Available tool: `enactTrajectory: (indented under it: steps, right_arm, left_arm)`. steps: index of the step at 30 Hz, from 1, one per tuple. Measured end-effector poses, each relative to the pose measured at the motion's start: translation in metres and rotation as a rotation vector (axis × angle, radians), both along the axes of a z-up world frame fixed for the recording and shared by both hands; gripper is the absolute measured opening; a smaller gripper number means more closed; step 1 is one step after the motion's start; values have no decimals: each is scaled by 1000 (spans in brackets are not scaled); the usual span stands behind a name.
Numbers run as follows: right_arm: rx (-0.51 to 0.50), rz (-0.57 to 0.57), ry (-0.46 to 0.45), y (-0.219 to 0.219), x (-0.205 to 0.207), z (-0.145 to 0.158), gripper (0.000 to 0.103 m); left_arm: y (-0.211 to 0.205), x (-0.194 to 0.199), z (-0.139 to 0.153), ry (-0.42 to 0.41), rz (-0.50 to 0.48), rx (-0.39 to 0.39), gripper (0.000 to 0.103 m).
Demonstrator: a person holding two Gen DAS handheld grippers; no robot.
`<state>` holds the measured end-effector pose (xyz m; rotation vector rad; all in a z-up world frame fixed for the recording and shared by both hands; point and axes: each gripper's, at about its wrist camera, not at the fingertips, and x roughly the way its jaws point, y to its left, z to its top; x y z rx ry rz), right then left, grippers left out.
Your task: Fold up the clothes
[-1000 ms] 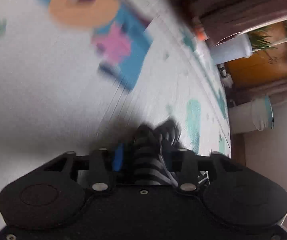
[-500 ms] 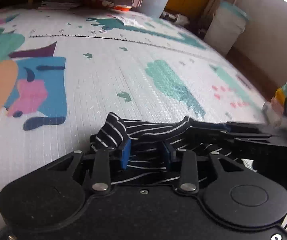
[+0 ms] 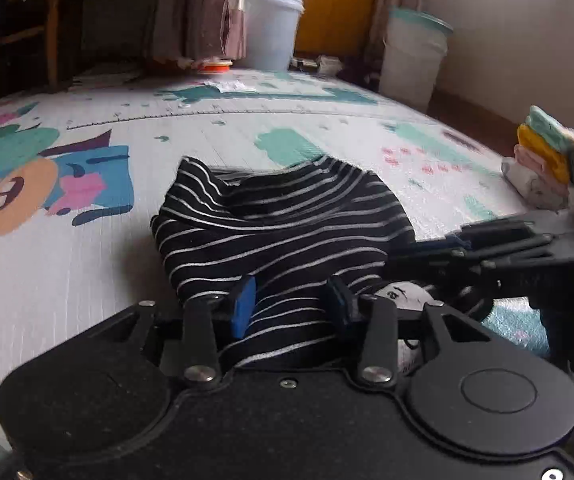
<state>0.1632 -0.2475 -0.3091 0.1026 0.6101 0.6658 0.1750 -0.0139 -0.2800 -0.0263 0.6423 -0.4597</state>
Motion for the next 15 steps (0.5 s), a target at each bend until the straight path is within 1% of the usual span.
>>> enactTrajectory:
  steps: [2,3,4,5,6,7,8,10,12,14,15]
  right_arm:
    - [-31,-24,-5,3,-7,7,23]
    - [-39,-39,-9,2,-10,13,24]
    - [-36,-59,-15,0,-14,18,30]
    - [0,-96,-28,-7,-19,23,34]
    - [42,-137,-28,-14,-22,26,48]
    - [103,-190,14,-24,-21,25,62]
    - [161,-238,57,-33,-19,22,65]
    - [257,-301,153,-48,-8,11,64]
    - [347,-355,243,-62,2,0,64]
    - [390,-352,280,-63,12,-8,64]
    - [409,-346,297,-63,17,-13,64]
  left_arm:
    - [2,5,11,50,-13,-3,41]
    - [7,3,20,61,-3,-26,41]
    - [16,-1,31,61,17,-63,44]
    - [27,-5,39,60,55,-116,49]
    - [38,-6,40,77,106,-170,51]
    - [48,-6,38,107,159,-218,52]
    - [59,-6,36,138,212,-265,52]
    - [70,-2,27,202,284,-341,53]
    - [72,4,18,252,315,-380,53]
    - [68,11,9,284,327,-413,55]
    - [63,13,6,289,336,-405,55]
